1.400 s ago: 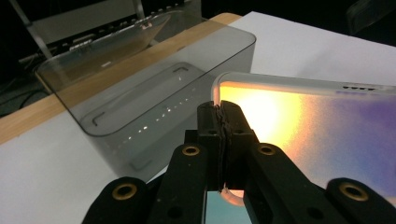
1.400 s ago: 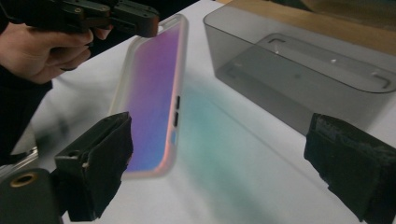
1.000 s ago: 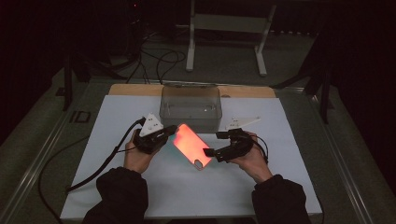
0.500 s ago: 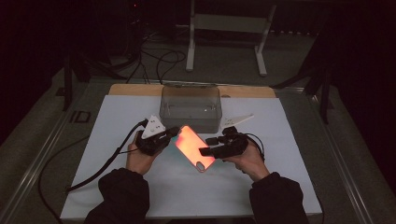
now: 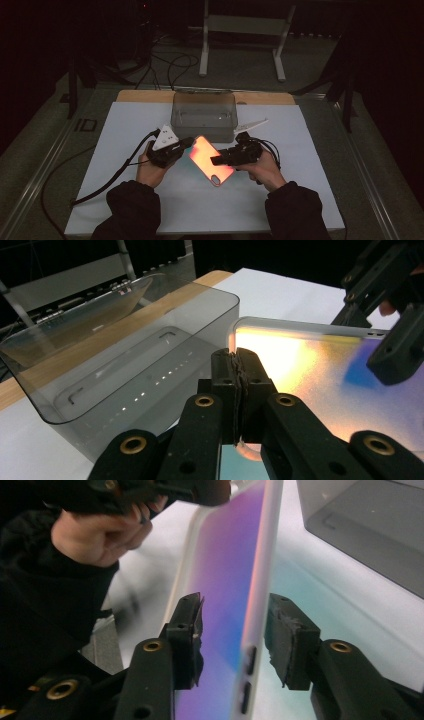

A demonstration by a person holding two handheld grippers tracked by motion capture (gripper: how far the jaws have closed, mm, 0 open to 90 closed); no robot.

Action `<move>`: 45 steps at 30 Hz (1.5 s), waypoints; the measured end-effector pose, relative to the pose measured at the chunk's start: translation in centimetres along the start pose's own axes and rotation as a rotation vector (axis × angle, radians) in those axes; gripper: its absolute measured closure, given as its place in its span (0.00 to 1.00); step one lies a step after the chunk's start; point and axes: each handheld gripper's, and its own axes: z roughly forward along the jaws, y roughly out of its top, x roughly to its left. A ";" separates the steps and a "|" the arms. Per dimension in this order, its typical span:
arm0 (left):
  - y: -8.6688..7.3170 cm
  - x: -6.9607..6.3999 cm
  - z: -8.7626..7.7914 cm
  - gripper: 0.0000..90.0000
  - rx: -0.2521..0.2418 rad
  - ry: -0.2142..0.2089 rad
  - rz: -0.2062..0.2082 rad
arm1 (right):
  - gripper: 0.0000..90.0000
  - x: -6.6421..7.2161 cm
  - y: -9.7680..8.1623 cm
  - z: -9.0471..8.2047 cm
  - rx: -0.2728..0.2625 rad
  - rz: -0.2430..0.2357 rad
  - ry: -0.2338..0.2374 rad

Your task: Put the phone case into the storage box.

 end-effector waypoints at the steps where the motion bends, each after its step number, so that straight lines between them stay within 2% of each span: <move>1: 0.0 0.0 0.0 0.99 -0.005 -0.005 0.000 | 0.68 0.0 0.1 -0.1 0.000 0.005 0.007; 8: -0.1 -0.2 0.1 0.99 -0.035 -0.022 -0.001 | 0.77 -0.5 0.4 -0.2 0.017 0.052 0.053; 19: -0.5 -0.4 0.9 0.99 -0.043 -0.050 0.015 | 0.83 -0.8 0.2 0.1 0.069 0.120 0.103; 20: -0.5 -0.4 1.0 0.99 -0.046 -0.051 0.014 | 0.84 -0.8 0.2 0.1 0.075 0.122 0.100; 25: -0.6 -0.4 1.3 0.98 -0.051 -0.075 0.004 | 0.88 -0.9 0.0 0.4 0.124 0.203 0.085; 29: -0.8 -0.5 1.6 0.98 -0.041 -0.078 -0.001 | 0.89 -0.8 -0.2 0.6 0.140 0.243 0.083; 33: -0.9 -0.5 1.7 0.98 -0.035 -0.078 -0.008 | 0.89 -0.6 -0.3 0.9 0.161 0.250 0.069; 35: -0.9 -0.5 1.7 0.98 -0.034 -0.081 -0.011 | 0.91 -0.6 -0.4 0.9 0.158 0.248 0.034; 39: -0.9 -0.6 1.6 0.97 -0.032 -0.086 -0.018 | 0.91 -0.7 -0.5 0.8 0.142 0.245 0.015; 45: -0.8 -0.6 1.3 0.81 -0.054 -0.119 -0.042 | 0.91 -0.6 -0.6 1.1 0.142 0.242 -0.005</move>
